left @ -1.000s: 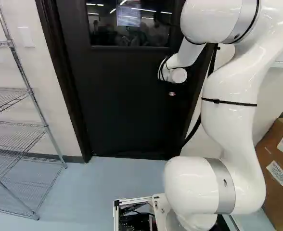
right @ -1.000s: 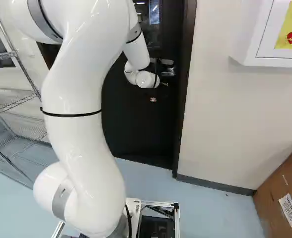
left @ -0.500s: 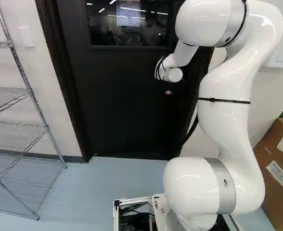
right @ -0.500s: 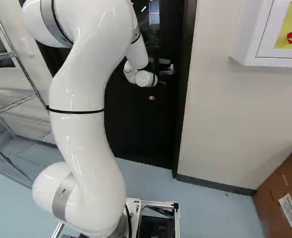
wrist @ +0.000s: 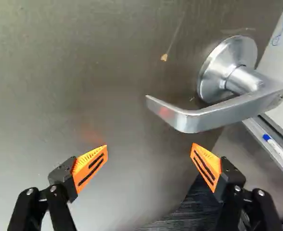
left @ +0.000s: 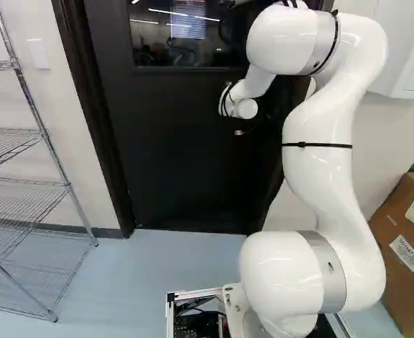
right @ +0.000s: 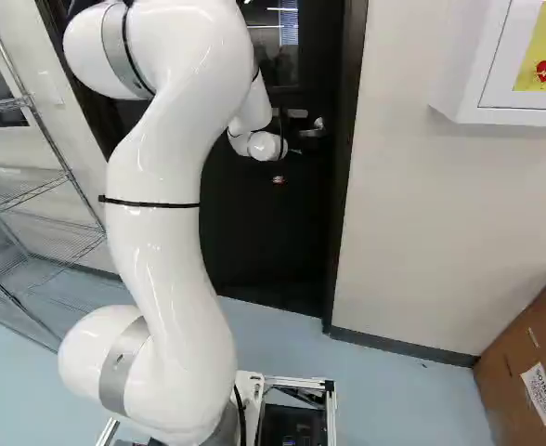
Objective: Open the door and move inside
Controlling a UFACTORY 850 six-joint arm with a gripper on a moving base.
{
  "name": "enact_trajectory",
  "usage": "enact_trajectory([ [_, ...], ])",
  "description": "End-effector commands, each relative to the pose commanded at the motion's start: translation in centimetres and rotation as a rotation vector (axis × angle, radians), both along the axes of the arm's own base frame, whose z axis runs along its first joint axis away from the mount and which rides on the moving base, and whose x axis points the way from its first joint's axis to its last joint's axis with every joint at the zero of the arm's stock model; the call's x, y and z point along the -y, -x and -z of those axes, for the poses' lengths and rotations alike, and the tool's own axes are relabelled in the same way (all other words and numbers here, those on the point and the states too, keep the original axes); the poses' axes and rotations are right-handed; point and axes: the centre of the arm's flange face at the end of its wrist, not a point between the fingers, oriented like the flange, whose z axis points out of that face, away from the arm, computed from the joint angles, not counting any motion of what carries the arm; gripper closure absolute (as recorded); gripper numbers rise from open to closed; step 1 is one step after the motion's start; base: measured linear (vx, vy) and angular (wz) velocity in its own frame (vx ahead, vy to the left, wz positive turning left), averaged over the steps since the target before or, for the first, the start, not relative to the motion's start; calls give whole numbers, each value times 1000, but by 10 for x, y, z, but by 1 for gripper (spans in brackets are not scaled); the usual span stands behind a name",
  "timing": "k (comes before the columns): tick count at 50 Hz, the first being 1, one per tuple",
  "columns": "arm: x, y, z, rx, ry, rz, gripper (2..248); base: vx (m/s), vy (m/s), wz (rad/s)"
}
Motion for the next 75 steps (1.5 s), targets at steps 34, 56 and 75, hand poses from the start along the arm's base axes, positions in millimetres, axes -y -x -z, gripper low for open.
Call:
enact_trajectory([
  [34, -17, -59, 10, 44, 9, -37, 3, 0, 0, 0],
  [56, -20, -40, 6, 28, 7, -39, 3, 0, 0, 0],
  [75, -39, -8, 1, -8, 49, -114, 3, 0, 0, 0],
])
